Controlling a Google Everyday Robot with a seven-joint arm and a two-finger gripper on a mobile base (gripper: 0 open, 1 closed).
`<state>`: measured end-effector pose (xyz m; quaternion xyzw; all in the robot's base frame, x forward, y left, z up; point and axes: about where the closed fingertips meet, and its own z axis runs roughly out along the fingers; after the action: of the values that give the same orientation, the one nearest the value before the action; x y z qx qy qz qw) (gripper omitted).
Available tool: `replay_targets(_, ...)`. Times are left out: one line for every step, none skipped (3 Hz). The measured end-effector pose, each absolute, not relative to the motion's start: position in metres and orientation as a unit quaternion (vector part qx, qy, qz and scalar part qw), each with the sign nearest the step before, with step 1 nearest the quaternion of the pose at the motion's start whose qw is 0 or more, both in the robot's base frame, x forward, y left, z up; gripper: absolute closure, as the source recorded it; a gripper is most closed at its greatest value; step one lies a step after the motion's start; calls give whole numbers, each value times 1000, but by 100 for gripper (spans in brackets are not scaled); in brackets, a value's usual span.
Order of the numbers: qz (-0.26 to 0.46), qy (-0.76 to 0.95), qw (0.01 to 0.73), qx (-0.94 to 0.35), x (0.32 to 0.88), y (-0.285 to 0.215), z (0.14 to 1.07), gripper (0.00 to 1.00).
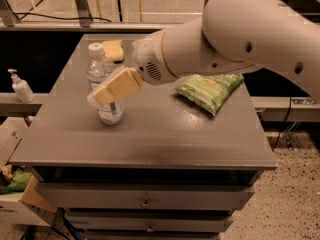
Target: Knock blue plastic bottle over
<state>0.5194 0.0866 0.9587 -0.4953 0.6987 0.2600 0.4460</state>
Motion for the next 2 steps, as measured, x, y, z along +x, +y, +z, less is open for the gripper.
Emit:
replay_targets(275, 699, 446, -487, 529, 115, 950, 0)
replay_targets(278, 701, 448, -481, 548, 132, 946, 0)
